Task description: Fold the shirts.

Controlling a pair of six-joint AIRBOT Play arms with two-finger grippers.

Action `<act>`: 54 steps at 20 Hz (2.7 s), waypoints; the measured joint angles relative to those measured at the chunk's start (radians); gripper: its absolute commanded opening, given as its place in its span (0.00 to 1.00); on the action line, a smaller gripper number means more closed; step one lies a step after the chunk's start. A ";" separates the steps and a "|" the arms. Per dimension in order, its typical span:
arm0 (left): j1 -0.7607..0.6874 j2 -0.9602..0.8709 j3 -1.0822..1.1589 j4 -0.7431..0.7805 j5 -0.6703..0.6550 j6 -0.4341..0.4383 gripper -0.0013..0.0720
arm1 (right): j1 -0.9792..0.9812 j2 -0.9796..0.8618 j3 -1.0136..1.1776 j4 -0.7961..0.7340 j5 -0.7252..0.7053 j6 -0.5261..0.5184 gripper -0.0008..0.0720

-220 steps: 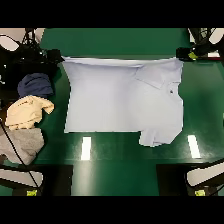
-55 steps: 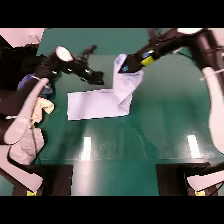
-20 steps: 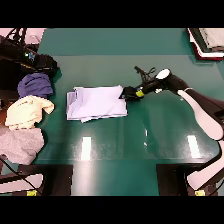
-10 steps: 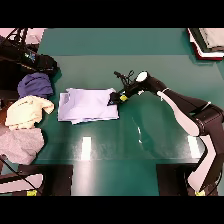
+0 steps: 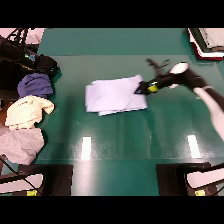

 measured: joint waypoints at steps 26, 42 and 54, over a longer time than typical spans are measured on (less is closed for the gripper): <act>0.000 0.000 0.000 -0.001 0.003 -0.036 0.04 | -0.964 0.442 -0.324 -0.429 -0.040 0.056 0.03; 0.000 0.000 0.000 0.000 0.000 -0.018 0.04 | -1.042 0.486 -0.277 -0.824 0.050 0.294 0.84; 0.000 0.000 0.000 0.000 0.010 -0.018 0.05 | -0.765 0.487 -0.160 -0.425 0.224 0.250 0.76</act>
